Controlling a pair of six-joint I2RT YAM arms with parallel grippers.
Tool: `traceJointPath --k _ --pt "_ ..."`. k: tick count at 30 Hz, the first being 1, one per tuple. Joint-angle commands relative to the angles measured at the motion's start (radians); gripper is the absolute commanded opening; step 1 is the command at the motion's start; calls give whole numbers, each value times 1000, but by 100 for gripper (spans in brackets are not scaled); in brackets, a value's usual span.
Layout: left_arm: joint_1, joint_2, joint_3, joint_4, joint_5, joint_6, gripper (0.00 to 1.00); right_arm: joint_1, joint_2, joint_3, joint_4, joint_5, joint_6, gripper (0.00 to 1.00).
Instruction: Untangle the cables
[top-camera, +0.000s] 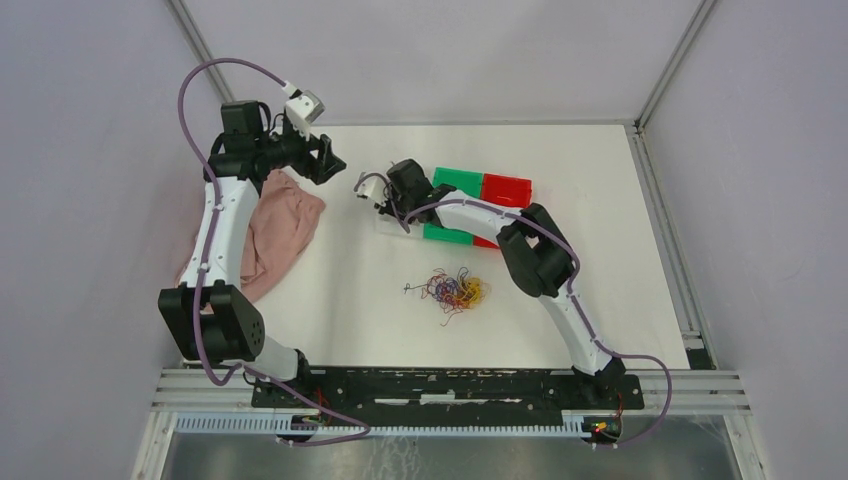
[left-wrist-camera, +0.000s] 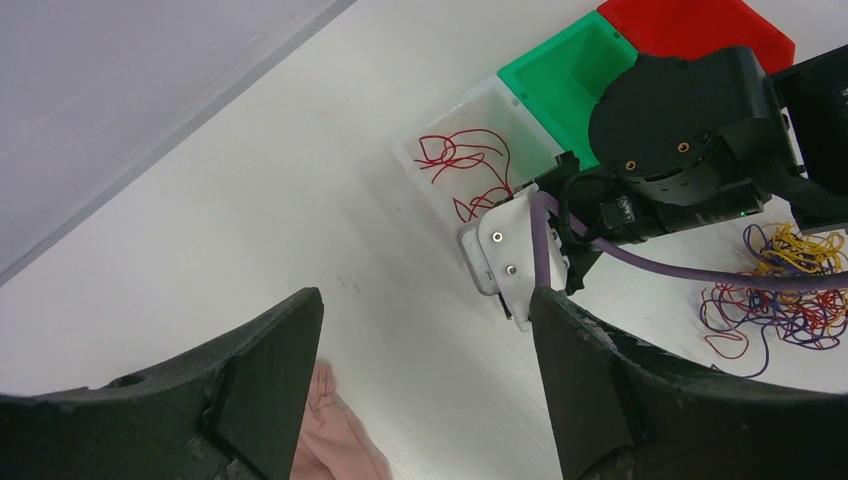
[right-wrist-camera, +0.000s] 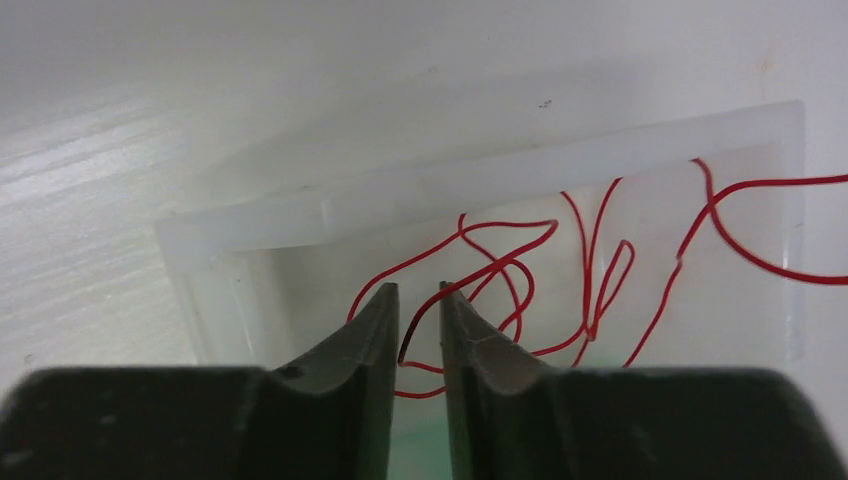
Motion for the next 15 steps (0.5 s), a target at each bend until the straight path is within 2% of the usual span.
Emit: traceJointPath --k 1,3,5,11,15 --pt "4 -42 -7 46 38 -25 83 2 -43 -29 86 0 67 34" --pt "4 -47 -9 45 39 -21 84 -1 -90 -72 149 12 97 50" --pt "4 -52 -7 41 39 -16 85 -3 -129 -85 187 28 114 60" --pt "7 -94 0 13 25 5 87 -5 -230 -72 170 72 149 77" --pt "6 -123 -8 3 9 10 87 -4 -302 -73 115 81 163 83"
